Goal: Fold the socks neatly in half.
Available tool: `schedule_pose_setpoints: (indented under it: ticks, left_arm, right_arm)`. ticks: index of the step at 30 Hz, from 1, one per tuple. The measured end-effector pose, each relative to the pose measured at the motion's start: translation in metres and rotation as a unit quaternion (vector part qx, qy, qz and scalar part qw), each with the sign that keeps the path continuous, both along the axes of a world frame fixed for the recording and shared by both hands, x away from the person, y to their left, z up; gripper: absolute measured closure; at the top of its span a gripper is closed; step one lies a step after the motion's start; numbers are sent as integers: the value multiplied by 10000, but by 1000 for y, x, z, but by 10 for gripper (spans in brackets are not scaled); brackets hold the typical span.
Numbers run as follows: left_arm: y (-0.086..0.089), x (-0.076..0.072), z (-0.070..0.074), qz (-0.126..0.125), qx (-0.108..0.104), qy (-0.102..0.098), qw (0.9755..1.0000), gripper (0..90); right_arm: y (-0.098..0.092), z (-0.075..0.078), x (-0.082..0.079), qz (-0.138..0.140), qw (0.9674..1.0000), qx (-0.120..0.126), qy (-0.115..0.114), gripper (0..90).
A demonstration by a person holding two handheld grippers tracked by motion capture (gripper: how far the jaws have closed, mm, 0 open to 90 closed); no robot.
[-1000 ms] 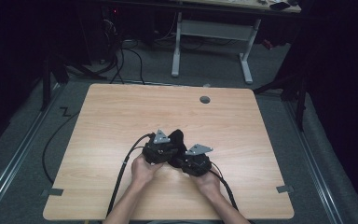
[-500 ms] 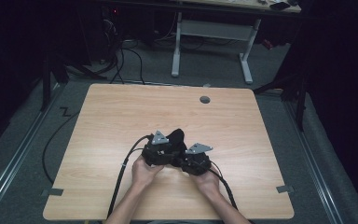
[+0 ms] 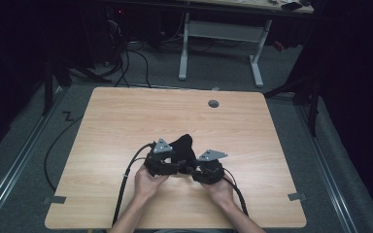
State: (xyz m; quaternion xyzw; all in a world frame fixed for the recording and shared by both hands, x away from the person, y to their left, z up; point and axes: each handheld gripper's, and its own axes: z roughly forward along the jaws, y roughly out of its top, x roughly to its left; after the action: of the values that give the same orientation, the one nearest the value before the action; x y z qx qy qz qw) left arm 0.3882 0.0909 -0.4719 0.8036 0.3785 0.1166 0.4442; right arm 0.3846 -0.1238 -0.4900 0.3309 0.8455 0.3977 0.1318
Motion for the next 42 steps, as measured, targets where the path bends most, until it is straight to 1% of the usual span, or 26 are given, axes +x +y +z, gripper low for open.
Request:
schedule_pose_setpoints:
  ticks: [3,4,5,6,7,9,10,12,15,17,18,21,25,27,29,31,32,34,35,36,37,38,39,40,41,42]
  left_arm:
    - [1,-4,-3,115,64,47,9999,429]
    - [1,-7,-5,181,88,40,9998,429]
    - [1,-7,-5,181,88,40,9998,429]
    - [1,-11,-6,276,113,12,9996,429]
    - [0,-13,-8,301,103,23,9995,428]
    - [-2,-15,-10,422,161,18,9990,418]
    - [-3,-17,-11,466,199,10,9987,413]
    - [-5,-19,-13,569,301,5,9979,398]
    - [-7,-20,-17,651,431,38,9969,377]
    - [-9,-22,-21,686,500,43,9964,374]
    - [-10,-22,-22,706,511,47,9962,372]
    - [-14,-22,-27,750,574,66,9955,374]
    - [-18,-21,-31,812,585,71,9950,377]
    - [-20,-21,-32,835,618,87,9946,379]
    - [-21,-21,-33,876,601,70,9943,385]
    - [-22,-21,-33,897,585,70,9942,389]
    - [-22,-21,-33,901,582,68,9942,390]
    - [-21,-21,-33,888,577,70,9943,391]
    - [-21,-21,-33,883,576,73,9944,391]
    - [-21,-21,-33,883,576,73,9944,391]
    - [-21,-21,-33,865,590,75,9945,391]
    - [-19,-22,-32,858,603,55,9945,391]
    - [-19,-22,-32,858,603,55,9945,390]
    - [-17,-24,-31,851,549,31,9949,390]
    - [-15,-25,-29,844,489,14,9952,390]
    - [-11,-28,-24,851,367,-29,9957,389]
  right_arm:
    - [-11,2,-7,118,9999,47,-28,605]
    - [-16,4,-8,108,9999,117,-40,611]
    - [-22,9,-8,76,9996,257,-86,619]
    - [-24,12,-8,60,9994,319,-126,620]
    - [-25,15,-8,49,9992,355,-172,619]
    - [-24,20,-4,67,9989,399,-242,613]
    - [-21,21,-2,84,9989,372,-286,610]
    - [-14,21,4,151,9991,268,-294,601]
    - [-2,13,14,263,9994,-47,-217,608]
    - [1,7,19,320,9994,-49,-102,665]
    - [2,4,20,361,9993,-70,-52,721]
    - [5,1,19,469,9987,-171,-122,832]
    - [5,11,15,542,9980,-162,-282,852]
    - [5,20,11,620,9973,-114,-366,852]
    - [5,29,5,696,9966,-74,-431,851]
    - [7,35,-2,766,9958,-106,-487,851]
    - [7,35,-5,792,9954,-158,-509,850]
    - [7,29,-5,773,9958,-249,-425,849]
    - [6,19,-2,680,9967,-340,-286,846]
    - [6,19,-2,680,9967,-340,-286,846]
    - [5,16,0,641,9972,-338,-209,842]
    - [2,2,8,535,9981,-309,21,817]
    - [2,2,8,535,9981,-309,21,817]
    - [0,1,9,486,9985,-246,8,777]
    - [0,1,9,486,9985,-246,8,777]
    - [0,3,8,451,9986,-285,-5,713]
